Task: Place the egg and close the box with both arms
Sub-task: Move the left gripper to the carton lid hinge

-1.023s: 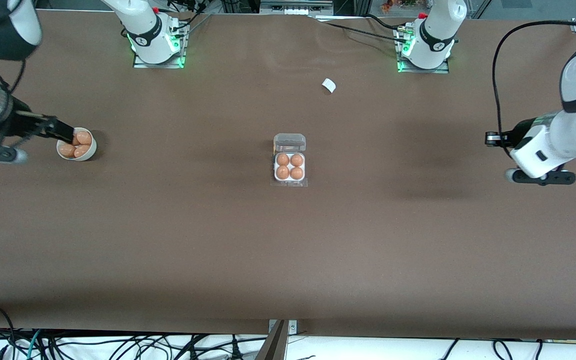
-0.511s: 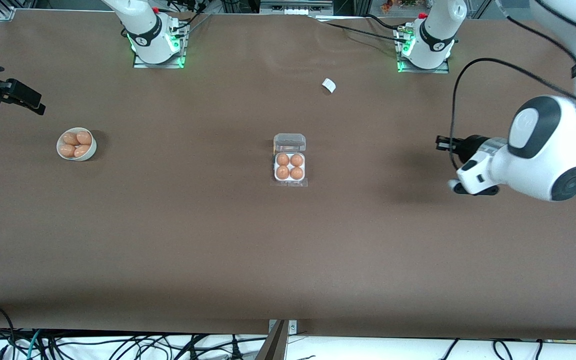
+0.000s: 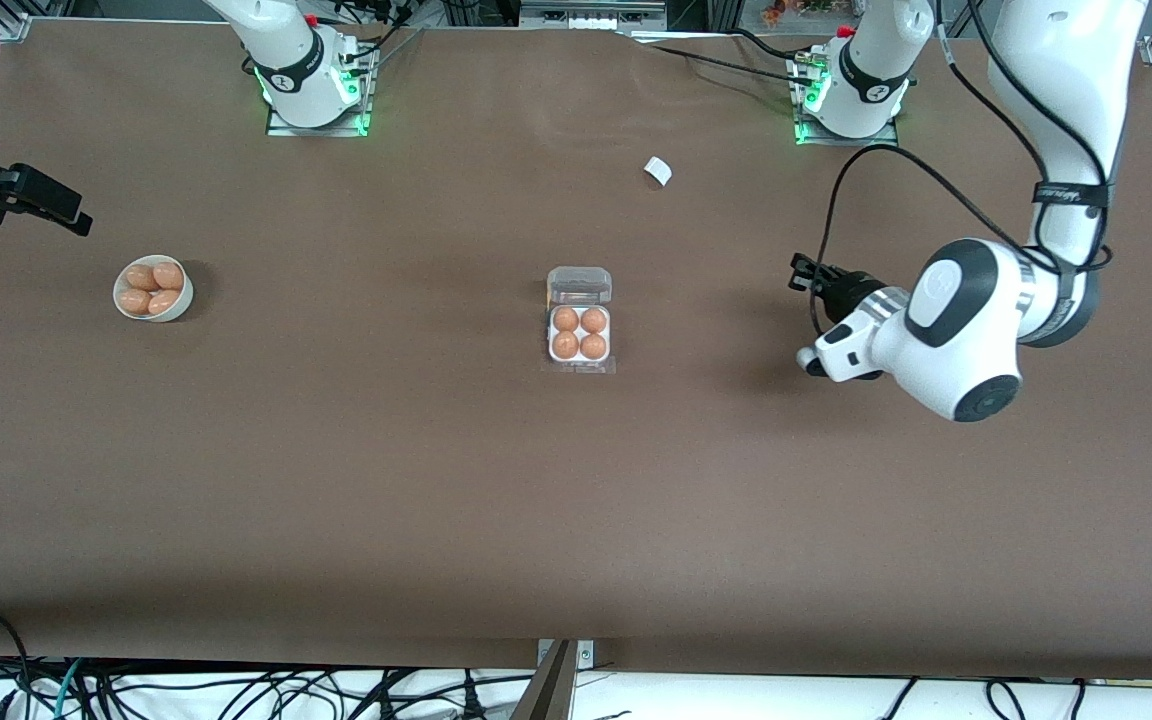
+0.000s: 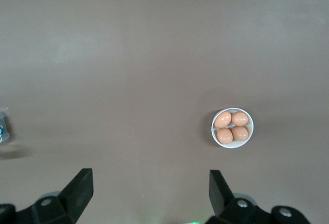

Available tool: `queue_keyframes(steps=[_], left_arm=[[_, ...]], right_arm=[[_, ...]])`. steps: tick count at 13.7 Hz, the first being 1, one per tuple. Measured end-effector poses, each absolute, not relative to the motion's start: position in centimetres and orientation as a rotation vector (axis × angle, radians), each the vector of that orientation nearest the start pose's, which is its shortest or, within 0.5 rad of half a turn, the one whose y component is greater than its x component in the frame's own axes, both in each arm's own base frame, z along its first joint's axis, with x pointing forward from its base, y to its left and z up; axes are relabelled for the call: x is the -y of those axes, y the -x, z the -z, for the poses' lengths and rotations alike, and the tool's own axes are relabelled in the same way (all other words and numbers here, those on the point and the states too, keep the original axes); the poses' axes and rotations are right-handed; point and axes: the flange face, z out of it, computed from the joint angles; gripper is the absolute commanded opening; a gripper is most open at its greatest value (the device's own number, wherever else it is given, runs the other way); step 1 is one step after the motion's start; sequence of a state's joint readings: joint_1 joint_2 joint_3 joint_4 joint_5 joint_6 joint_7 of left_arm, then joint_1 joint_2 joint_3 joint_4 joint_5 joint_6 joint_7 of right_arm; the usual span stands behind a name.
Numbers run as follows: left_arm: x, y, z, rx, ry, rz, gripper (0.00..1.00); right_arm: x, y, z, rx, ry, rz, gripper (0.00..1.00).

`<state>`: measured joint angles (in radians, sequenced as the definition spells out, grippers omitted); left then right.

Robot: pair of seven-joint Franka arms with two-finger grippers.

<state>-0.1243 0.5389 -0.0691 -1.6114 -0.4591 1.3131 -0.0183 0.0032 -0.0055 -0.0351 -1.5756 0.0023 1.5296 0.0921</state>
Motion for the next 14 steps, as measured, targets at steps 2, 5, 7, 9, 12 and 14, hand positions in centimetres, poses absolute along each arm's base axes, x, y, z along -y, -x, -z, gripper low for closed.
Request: queue_keyframes(steps=[2,5,7,9,12,14], left_arm=[[17.2,-56.5,-28.8,-0.142,3.231,-1.558,0.00],[18.9,-56.9,-28.2,-0.093,3.327,-1.570,0.00],[21.2,-56.8,-27.3,-0.057,3.398,-1.546,0.00],[23.9,-55.9,-25.8,-0.020,3.437,-1.555,0.00],[25.7,-54.1,-22.3,-0.068,3.421,-1.656,0.00],[26.9,-53.3,-21.3,-0.081,3.418,-1.700,0.00]], right_arm=[[1.4,-55.1,-62.1,-0.186,3.134,-0.044,1.00],[1.3,-55.5,-61.8,-0.183,3.135,-0.030,1.00],[1.2,-55.8,-61.5,-0.180,3.135,-0.025,1.00],[1.1,-56.1,-61.2,-0.176,3.135,-0.022,1.00],[0.9,-56.5,-60.6,-0.172,3.136,-0.029,1.00],[0.9,-56.6,-60.5,-0.171,3.136,-0.028,1.00]])
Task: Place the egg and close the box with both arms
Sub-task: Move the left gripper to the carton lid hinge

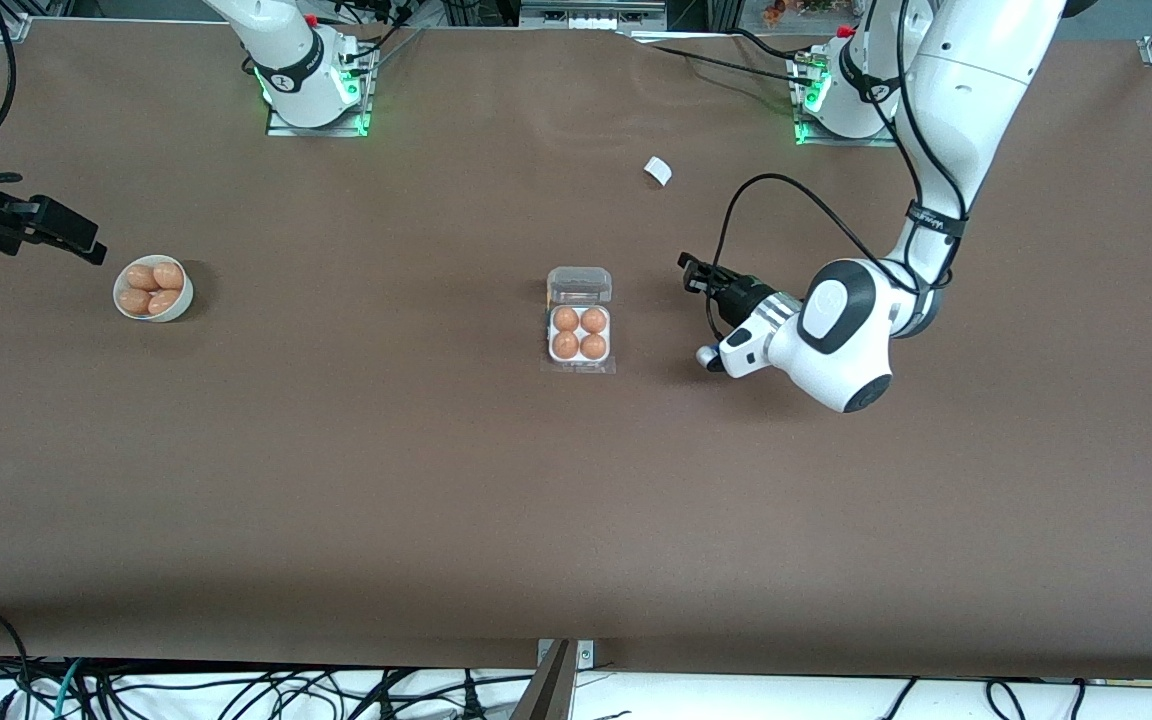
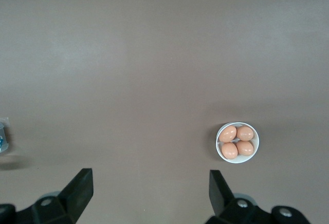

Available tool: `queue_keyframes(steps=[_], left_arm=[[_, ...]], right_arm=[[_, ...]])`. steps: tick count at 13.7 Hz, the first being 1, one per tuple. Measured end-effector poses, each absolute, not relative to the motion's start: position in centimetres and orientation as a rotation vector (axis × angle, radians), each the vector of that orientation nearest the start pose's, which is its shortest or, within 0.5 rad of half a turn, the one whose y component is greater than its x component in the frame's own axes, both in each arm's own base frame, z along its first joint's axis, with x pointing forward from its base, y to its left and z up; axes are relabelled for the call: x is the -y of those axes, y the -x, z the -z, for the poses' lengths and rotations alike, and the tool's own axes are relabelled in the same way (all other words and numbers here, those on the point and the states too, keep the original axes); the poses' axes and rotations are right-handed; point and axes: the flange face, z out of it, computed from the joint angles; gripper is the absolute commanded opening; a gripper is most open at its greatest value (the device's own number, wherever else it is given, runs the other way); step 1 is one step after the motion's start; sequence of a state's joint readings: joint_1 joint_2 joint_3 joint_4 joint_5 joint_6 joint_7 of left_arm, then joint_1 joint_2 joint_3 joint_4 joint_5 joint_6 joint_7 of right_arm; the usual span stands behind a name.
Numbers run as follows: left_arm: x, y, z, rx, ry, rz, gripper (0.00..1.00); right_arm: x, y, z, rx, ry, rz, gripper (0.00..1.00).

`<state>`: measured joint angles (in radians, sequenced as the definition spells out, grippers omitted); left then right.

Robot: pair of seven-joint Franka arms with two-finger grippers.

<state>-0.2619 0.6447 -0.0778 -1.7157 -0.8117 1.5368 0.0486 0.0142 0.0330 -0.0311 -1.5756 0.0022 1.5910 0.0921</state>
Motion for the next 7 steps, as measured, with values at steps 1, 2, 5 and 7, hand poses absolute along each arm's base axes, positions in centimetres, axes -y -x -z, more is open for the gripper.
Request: queue_keyframes(steps=[1,2,5,7], left_arm=[[27.6,-53.0,-21.2,0.053,-2.202,1.093,0.00],[28.5,-52.8,-21.1,0.052,-2.198,1.082,0.00],[31.4,-52.1,-20.9,0.030,-2.184,1.031,0.00],[33.0,-51.4,-20.5,0.015,-2.181,1.008,0.00]], right_arm=[[0.9,-56.6,-60.5,-0.171,3.136,-0.028,1.00],[0.9,-56.6,-60.5,-0.171,3.136,-0.028,1.00],[0.9,-56.6,-60.5,-0.171,3.136,-0.029,1.00],[0.9,-56.6,-60.5,-0.171,3.136,-0.029,1.00]])
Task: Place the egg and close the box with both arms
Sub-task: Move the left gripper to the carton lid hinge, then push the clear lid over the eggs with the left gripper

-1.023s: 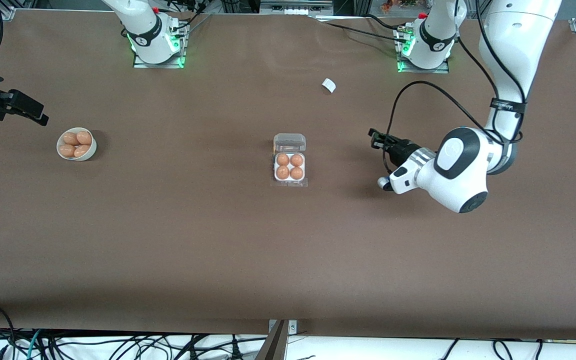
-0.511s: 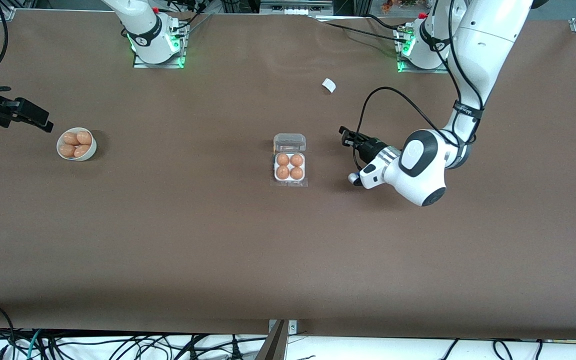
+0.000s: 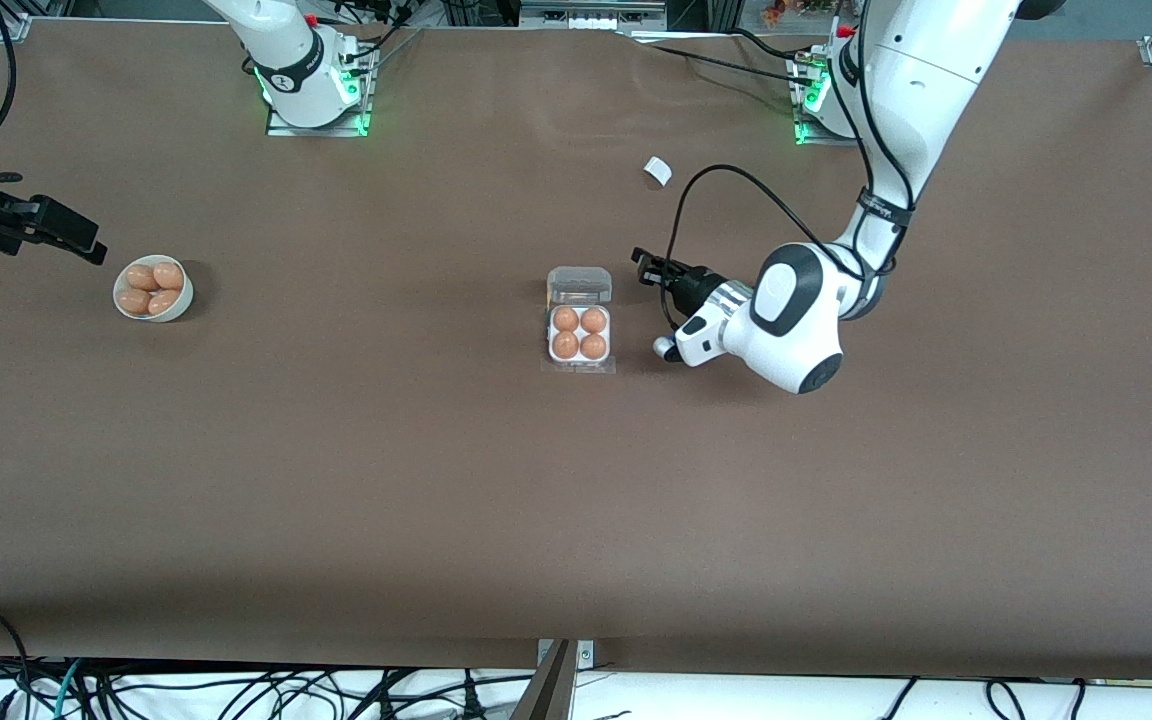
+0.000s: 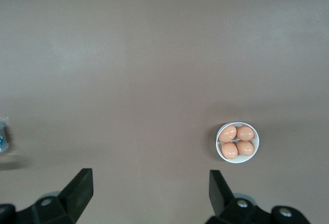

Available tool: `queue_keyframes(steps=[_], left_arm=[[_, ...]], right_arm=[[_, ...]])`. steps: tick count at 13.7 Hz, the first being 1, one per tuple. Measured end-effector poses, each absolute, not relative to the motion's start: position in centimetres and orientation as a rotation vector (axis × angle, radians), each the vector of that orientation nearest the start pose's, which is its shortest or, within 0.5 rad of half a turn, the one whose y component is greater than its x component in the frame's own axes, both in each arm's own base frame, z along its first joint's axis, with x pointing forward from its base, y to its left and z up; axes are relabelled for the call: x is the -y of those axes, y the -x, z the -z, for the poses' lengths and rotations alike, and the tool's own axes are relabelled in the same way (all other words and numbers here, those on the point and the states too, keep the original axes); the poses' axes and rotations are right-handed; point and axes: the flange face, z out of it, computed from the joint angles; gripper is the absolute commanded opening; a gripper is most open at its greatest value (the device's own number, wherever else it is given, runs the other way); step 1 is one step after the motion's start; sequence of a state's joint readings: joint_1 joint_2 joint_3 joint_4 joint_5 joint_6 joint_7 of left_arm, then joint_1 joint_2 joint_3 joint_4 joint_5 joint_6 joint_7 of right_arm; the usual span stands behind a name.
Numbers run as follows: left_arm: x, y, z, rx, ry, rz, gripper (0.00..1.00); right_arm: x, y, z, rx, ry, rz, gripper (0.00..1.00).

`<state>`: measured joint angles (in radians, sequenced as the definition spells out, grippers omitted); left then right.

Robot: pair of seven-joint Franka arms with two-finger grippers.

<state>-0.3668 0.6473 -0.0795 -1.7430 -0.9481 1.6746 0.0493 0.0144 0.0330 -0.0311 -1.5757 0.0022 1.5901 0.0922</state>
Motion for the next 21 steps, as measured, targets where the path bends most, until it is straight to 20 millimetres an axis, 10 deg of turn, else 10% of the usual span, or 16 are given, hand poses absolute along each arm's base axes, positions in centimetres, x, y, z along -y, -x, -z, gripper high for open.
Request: queue_keyframes(steps=[12,21], left_arm=[[38.1,-47.4,-18.6,0.024,-2.214,0.997,0.00],[36.8,-49.2,-19.5,-0.032,-2.191,0.943,0.00]], right_arm=[[0.9,-56.6,-60.5,-0.170,3.136,-0.031,1.00],[0.9,-56.6,-60.5,-0.170,3.136,-0.031,1.00]])
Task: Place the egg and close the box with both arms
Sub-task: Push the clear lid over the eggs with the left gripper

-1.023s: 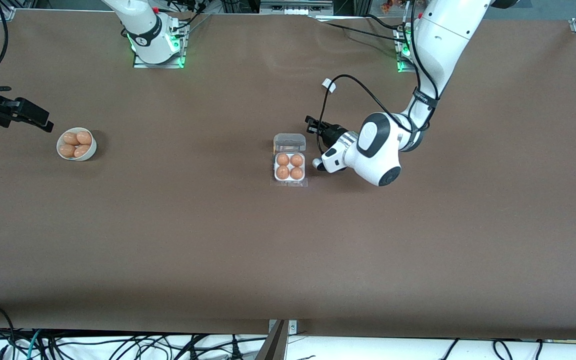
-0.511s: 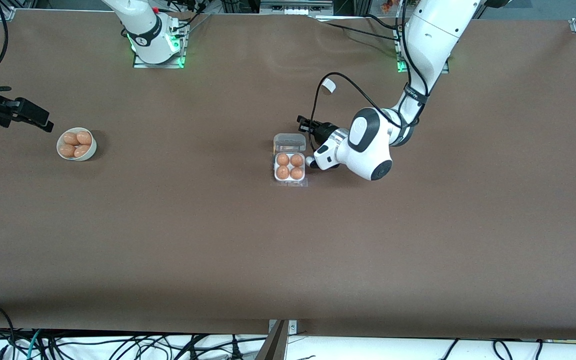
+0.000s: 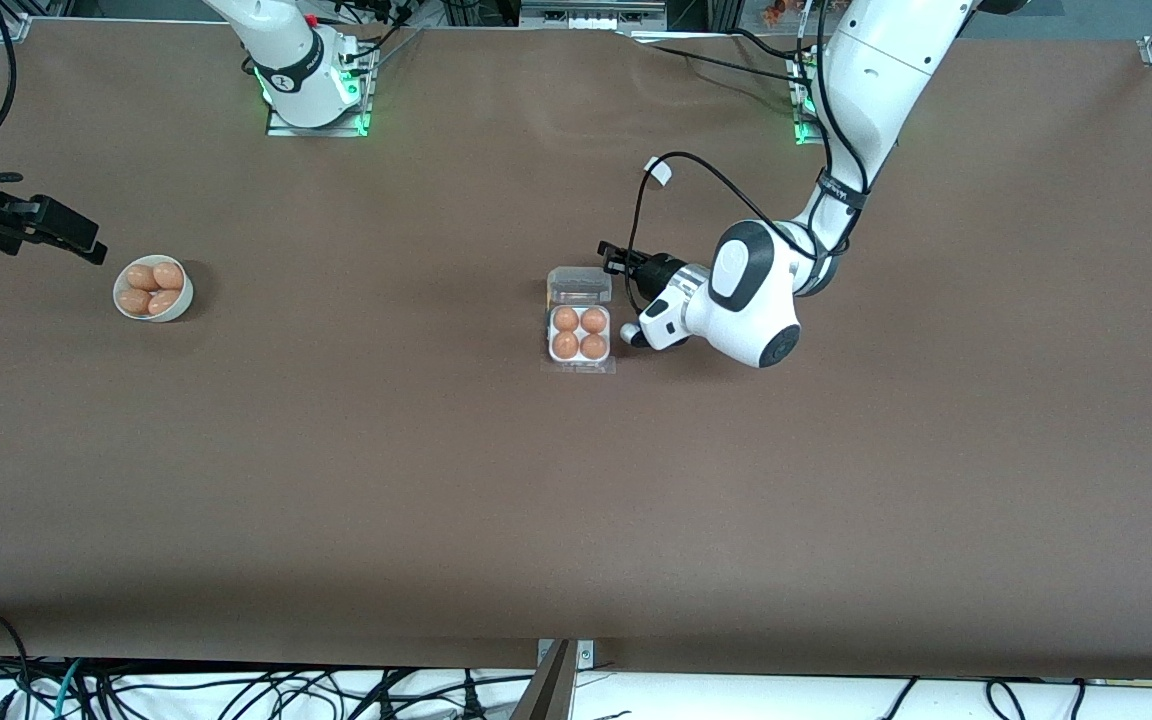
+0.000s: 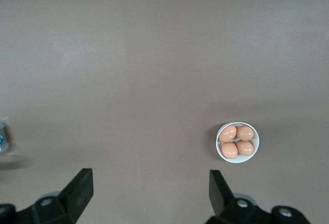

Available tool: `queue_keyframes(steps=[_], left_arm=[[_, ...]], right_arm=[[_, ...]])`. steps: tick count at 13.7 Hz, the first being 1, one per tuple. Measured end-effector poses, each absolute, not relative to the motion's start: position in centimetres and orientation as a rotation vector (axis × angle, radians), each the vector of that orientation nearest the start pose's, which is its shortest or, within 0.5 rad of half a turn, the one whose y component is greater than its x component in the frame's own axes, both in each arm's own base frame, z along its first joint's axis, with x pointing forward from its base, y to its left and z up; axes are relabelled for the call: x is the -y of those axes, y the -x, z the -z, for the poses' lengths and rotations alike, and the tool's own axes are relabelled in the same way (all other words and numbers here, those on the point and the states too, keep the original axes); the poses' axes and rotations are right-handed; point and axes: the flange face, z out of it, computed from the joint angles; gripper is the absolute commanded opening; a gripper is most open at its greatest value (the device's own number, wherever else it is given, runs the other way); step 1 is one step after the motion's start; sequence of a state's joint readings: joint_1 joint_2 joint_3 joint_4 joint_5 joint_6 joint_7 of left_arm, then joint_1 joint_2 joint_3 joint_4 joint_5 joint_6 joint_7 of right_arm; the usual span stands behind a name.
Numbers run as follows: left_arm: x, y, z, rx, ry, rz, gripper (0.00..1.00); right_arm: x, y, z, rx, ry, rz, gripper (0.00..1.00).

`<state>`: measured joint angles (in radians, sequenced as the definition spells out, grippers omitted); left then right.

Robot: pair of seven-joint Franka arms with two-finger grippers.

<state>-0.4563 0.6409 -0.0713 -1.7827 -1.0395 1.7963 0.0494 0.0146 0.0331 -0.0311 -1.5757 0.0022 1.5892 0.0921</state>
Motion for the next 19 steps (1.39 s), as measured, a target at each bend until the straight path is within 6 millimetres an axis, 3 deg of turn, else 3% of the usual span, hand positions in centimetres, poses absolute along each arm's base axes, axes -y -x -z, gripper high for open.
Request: queue_keyframes(steps=[8,14,19], left_arm=[[36.7,-50.2,-20.0,-0.090,-2.150,0.902,0.00],[33.4,-53.4,-21.0,-0.151,-2.135,0.833,0.00],[32.0,-54.5,-21.0,-0.186,-2.141,0.792,0.00]], right_arm=[[0.9,-56.6,-60.5,-0.170,3.136,-0.032,1.00],[0.9,-56.6,-60.5,-0.170,3.136,-0.032,1.00],[0.9,-56.6,-60.5,-0.170,3.136,-0.034,1.00]])
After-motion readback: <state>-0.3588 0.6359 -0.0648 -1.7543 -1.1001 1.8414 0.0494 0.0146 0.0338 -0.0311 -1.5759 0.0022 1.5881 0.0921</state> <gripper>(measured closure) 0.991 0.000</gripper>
